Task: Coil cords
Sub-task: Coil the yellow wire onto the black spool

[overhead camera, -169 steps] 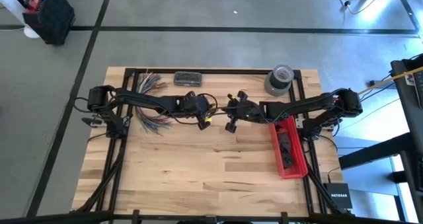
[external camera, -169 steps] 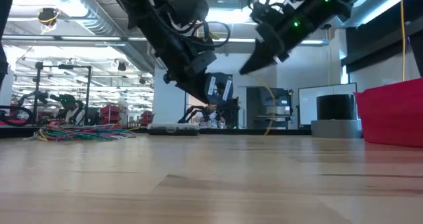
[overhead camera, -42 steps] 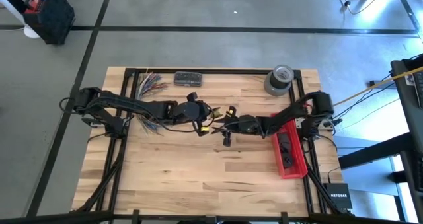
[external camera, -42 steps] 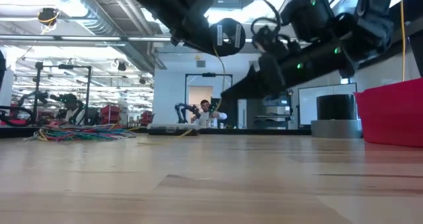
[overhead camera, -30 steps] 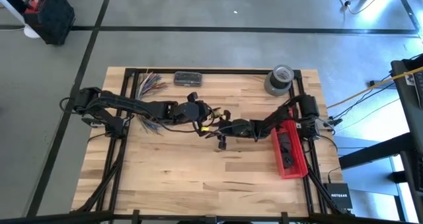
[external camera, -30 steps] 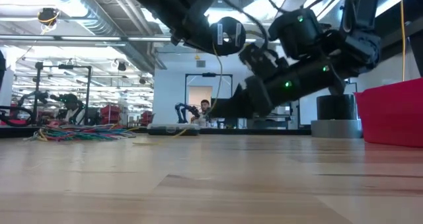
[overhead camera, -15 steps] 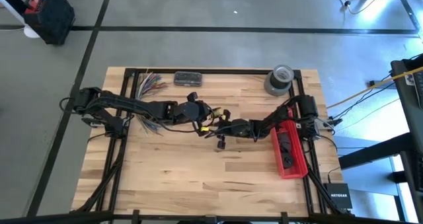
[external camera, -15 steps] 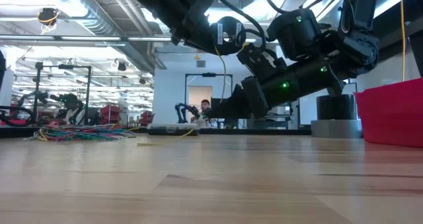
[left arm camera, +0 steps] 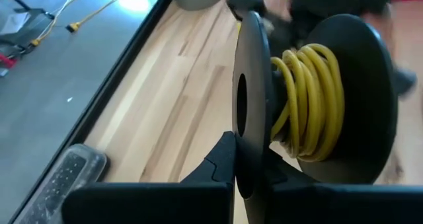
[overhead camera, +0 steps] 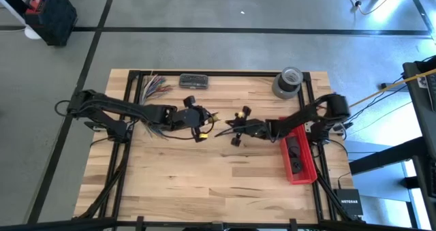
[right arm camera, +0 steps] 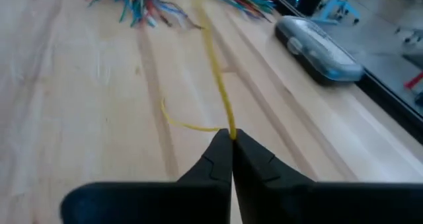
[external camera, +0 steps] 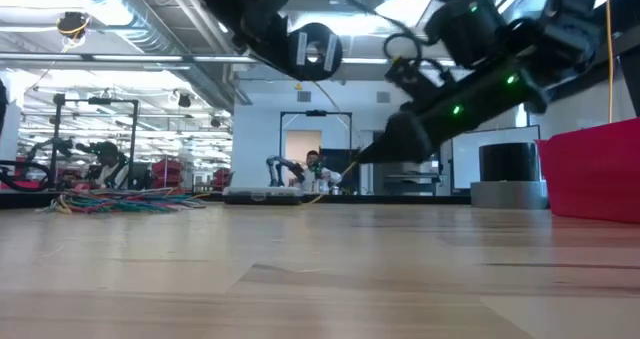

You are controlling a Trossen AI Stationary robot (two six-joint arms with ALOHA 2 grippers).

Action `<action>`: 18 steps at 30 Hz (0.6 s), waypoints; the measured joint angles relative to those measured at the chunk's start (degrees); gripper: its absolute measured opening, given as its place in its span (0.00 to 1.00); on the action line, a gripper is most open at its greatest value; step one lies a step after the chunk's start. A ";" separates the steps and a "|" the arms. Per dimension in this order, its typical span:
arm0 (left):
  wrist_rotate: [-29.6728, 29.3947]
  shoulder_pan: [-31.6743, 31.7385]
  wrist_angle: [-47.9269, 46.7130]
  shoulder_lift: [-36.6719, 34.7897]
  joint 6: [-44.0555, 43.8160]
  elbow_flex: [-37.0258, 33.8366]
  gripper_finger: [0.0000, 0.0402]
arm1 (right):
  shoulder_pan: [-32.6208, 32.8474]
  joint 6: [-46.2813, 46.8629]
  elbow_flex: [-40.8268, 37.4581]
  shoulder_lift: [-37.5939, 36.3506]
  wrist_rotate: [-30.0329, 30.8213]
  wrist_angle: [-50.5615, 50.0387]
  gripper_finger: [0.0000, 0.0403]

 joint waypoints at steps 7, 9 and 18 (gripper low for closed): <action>0.03 -0.20 -0.88 1.71 3.12 0.00 0.00 | -2.71 9.56 -1.64 -11.22 -9.46 -10.99 0.01; 0.05 0.18 -0.84 2.68 4.48 0.00 0.00 | -3.32 12.35 -1.58 -15.04 -13.31 -13.27 0.01; -0.31 2.94 2.24 7.48 8.00 -0.02 0.00 | -4.80 20.26 -1.57 -24.64 -26.24 -15.41 0.01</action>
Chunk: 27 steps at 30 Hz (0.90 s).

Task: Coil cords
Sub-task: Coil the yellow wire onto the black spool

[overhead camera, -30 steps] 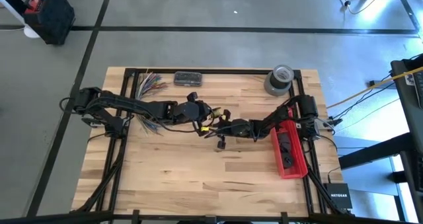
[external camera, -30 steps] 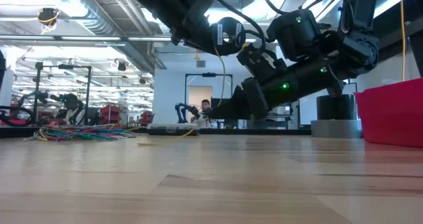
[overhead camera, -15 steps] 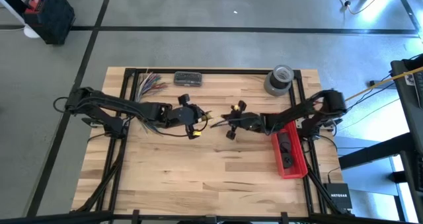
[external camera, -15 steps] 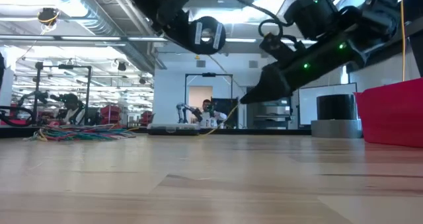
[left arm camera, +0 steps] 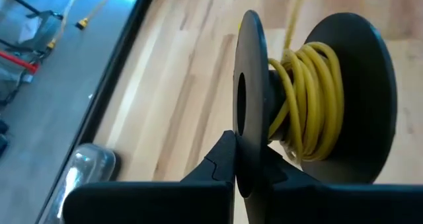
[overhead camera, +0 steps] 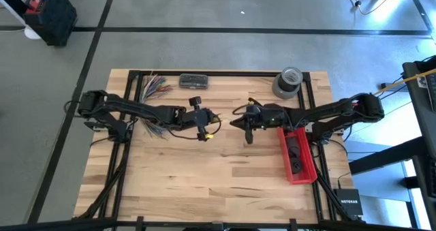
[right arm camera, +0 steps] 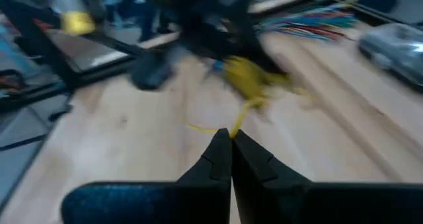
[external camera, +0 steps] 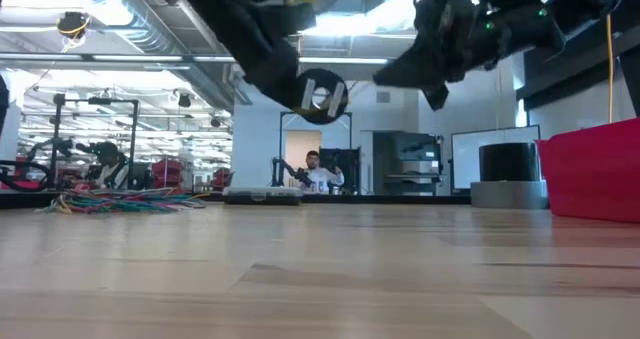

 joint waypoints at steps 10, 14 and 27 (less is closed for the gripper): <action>0.03 1.02 12.87 5.28 5.63 0.00 0.00 | 0.02 -0.18 4.45 4.24 -2.55 4.54 0.01; 0.01 1.32 16.64 6.12 4.54 -0.01 0.00 | 0.02 -0.71 6.97 8.36 -2.85 4.38 0.01; 2.57 1.66 20.60 6.10 -3.75 -0.15 0.00 | 0.05 -5.87 13.24 12.38 -1.61 -2.14 0.01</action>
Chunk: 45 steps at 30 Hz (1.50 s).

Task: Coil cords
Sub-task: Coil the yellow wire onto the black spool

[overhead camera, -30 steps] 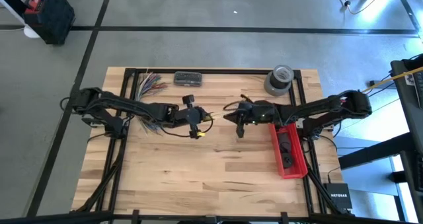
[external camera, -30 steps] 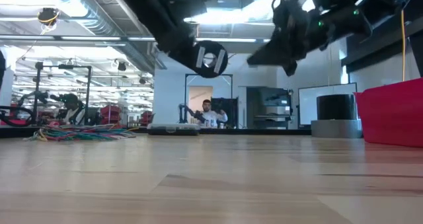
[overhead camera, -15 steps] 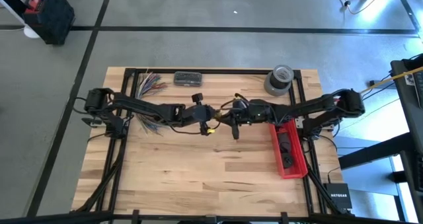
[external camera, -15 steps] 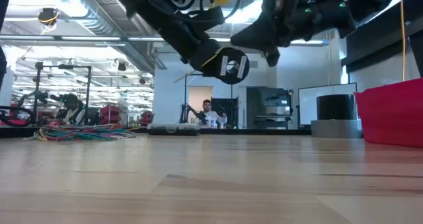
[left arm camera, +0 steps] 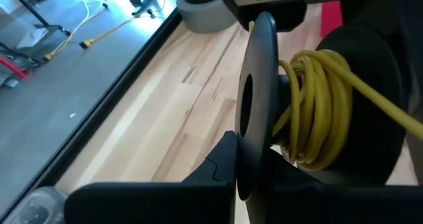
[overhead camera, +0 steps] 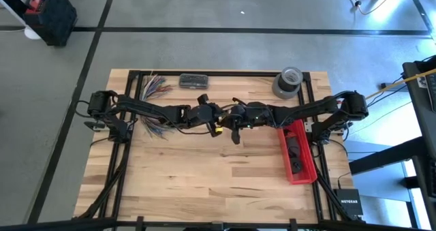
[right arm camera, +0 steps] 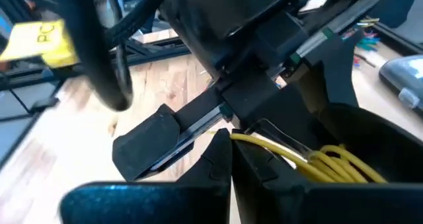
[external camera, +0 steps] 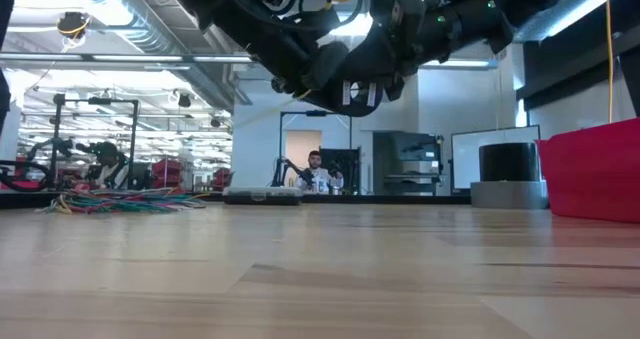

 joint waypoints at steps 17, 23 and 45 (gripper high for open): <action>1.11 0.12 1.54 -0.90 -8.93 2.38 0.00 | 5.30 -17.05 0.30 0.13 19.64 2.07 0.01; 0.95 -0.43 1.91 -0.66 -8.06 2.38 0.00 | 5.85 -21.32 0.61 -0.04 23.28 -5.41 0.01; 3.92 -1.13 -4.35 -2.40 -5.73 2.35 0.00 | 7.86 -26.31 0.39 -2.25 44.00 -24.34 0.02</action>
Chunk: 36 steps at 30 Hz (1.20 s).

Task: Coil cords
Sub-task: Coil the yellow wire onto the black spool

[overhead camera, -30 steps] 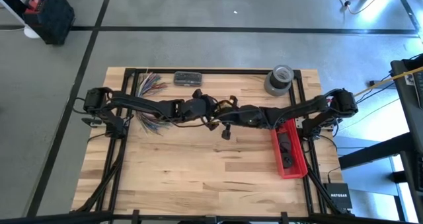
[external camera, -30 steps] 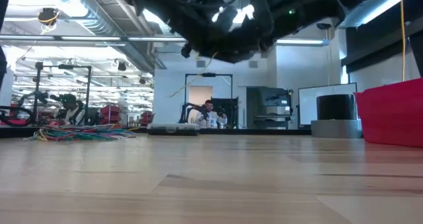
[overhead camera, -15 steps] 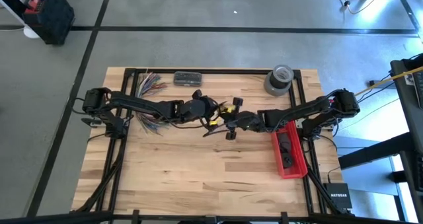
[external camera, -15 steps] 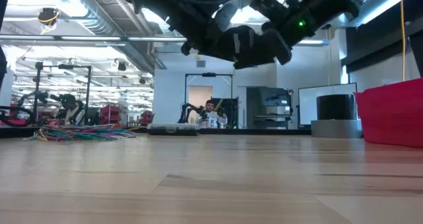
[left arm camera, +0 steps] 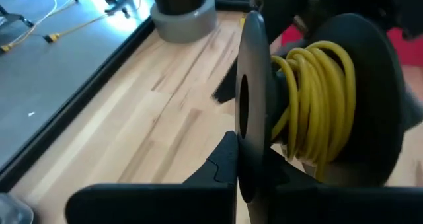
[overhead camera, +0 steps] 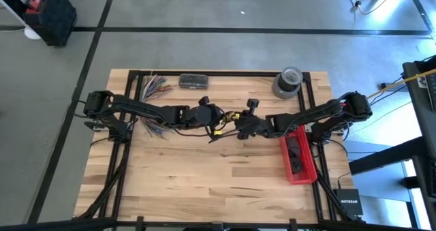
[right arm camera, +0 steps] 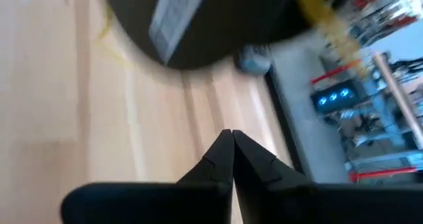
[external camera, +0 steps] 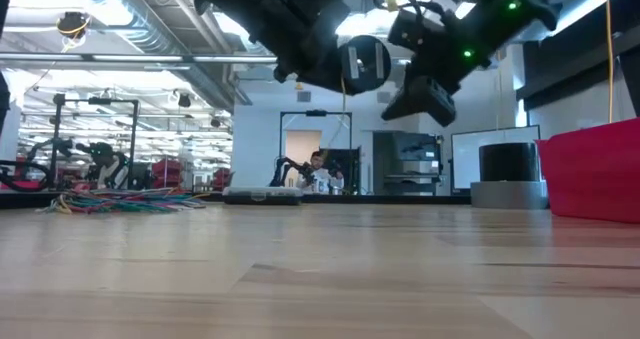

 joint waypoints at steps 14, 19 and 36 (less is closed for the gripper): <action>16.23 6.64 2.78 3.35 -3.47 -1.90 0.00 | -0.07 17.06 -14.08 -15.44 -1.08 -1.93 0.28; 26.08 10.61 8.42 7.84 -9.27 -2.09 0.00 | -0.04 17.13 -21.30 -17.94 -7.27 11.58 0.29; 40.43 14.75 28.03 25.89 -24.03 -1.92 0.00 | -0.04 16.30 -24.79 -14.70 -16.44 18.94 0.29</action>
